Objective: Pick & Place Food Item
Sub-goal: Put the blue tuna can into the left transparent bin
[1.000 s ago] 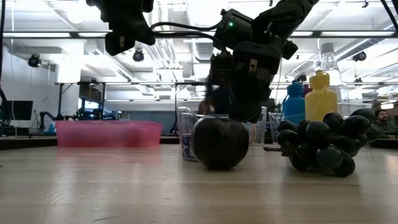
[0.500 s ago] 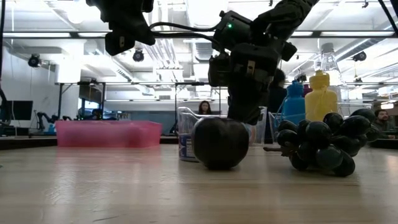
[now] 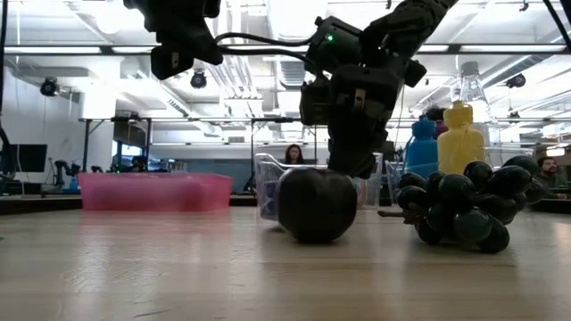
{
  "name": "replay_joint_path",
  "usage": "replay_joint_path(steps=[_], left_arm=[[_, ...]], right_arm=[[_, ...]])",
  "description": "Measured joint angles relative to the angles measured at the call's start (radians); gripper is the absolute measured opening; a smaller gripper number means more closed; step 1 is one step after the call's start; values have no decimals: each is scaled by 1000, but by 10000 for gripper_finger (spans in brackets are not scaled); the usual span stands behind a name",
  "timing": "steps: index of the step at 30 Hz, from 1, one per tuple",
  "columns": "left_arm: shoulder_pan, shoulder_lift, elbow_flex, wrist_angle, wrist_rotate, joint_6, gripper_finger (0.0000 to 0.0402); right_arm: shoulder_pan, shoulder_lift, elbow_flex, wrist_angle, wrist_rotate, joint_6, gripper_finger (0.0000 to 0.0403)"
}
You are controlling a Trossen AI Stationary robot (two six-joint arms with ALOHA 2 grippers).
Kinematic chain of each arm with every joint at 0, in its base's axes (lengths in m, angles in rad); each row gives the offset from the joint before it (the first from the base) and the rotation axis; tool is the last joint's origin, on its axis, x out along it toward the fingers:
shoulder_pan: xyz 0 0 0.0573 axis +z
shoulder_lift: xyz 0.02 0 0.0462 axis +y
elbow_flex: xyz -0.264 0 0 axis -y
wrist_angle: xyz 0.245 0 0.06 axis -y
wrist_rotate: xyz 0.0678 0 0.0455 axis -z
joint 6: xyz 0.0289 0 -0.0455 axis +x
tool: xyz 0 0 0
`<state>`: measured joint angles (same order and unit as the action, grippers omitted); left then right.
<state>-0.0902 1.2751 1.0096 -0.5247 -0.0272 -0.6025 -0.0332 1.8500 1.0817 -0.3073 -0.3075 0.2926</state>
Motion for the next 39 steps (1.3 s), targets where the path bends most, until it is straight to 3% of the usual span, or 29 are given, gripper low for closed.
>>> replay_joint_path(steps=[39], left_arm=[[0,0,0,0,0,-3,3]], right_arm=[[-16,-22,4,-58,48,4,8]])
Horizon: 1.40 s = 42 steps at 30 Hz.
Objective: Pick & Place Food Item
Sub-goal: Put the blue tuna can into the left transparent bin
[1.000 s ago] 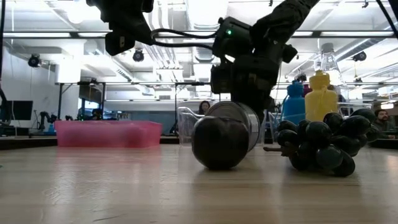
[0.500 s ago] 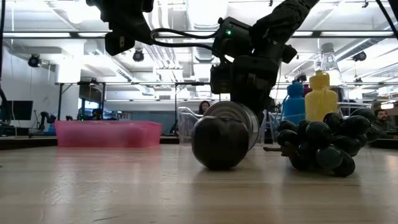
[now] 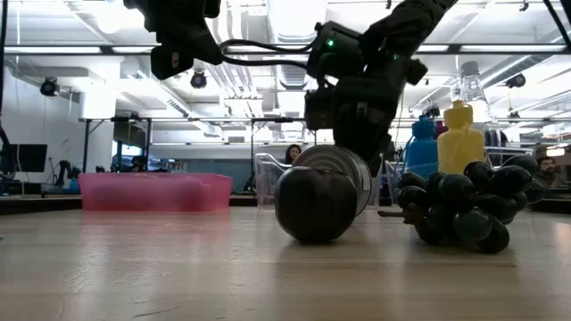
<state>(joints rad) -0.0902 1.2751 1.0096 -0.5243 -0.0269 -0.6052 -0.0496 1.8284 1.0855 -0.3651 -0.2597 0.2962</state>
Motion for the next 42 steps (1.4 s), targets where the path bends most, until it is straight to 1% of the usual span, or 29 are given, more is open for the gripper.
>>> replay_joint_path(steps=[2,7,14,17,21,30,33,36,42], left_arm=[[0,0,0,0,0,0,3],[0,0,0,0,0,0,3],[0,0,0,0,0,4,3],[0,0,0,0,0,4,3],[0,0,0,-1,-3,7,3],[0,0,0,-4,-3,23,3],[0,0,0,-4,-3,23,3],[0,0,0,-4,-3,25,3],[0,0,0,-4,-3,25,3]], right_arm=[[-1,-20,0,-19,7,0,8],[-1,-98,1,-112,86,13,8],[5,-280,1,-246,207,86,8],[27,-334,1,-262,215,111,8],[79,-375,1,-268,261,95,8],[111,-393,1,-262,261,88,10],[110,-389,1,-260,260,86,24],[110,-389,1,-259,256,81,49],[110,-389,1,-257,253,36,126]])
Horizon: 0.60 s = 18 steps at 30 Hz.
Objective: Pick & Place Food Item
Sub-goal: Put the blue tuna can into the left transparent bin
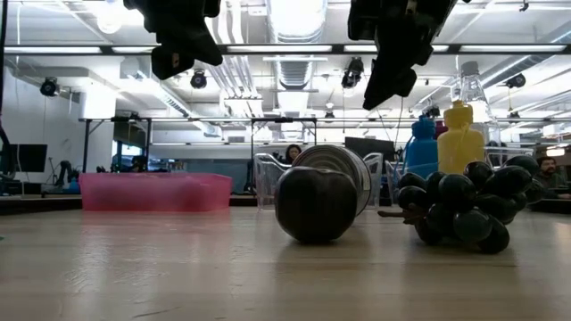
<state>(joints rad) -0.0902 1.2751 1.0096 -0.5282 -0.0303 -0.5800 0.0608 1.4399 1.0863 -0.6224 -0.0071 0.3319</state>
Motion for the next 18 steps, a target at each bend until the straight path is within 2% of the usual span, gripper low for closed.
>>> replay_joint_path(steps=[9,13,18], left_arm=[[0,0,0,0,0,0,3],[0,0,0,0,0,0,3],[0,0,0,-3,0,0,3]], right_arm=[[10,2,0,7,0,-78,235],[24,2,1,16,-3,-65,261],[48,9,2,73,-4,2,271]])
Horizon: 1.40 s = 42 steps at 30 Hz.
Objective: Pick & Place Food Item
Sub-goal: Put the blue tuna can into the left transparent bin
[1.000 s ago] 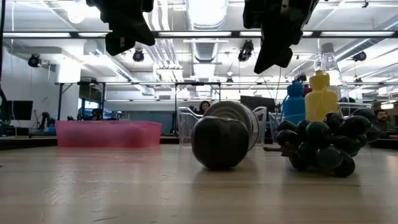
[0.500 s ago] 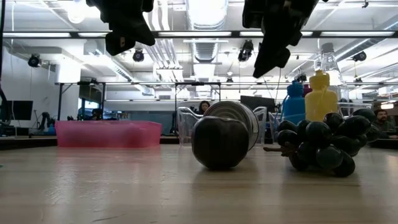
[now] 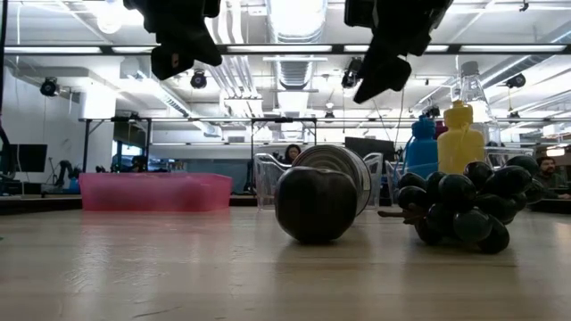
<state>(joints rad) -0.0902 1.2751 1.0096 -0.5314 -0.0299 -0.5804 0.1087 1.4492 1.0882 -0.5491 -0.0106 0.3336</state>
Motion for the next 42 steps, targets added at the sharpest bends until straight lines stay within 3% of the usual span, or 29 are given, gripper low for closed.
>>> replay_joint_path(steps=[5,17,28,42], left_arm=[[0,0,0,-40,0,0,3],[0,0,0,-100,0,5,3],[0,0,0,-102,0,6,3],[0,0,0,-101,0,6,3]], right_arm=[[39,51,3,80,1,5,263],[44,264,128,50,15,10,240],[39,287,217,-86,105,61,238],[39,365,217,-65,74,130,246]])
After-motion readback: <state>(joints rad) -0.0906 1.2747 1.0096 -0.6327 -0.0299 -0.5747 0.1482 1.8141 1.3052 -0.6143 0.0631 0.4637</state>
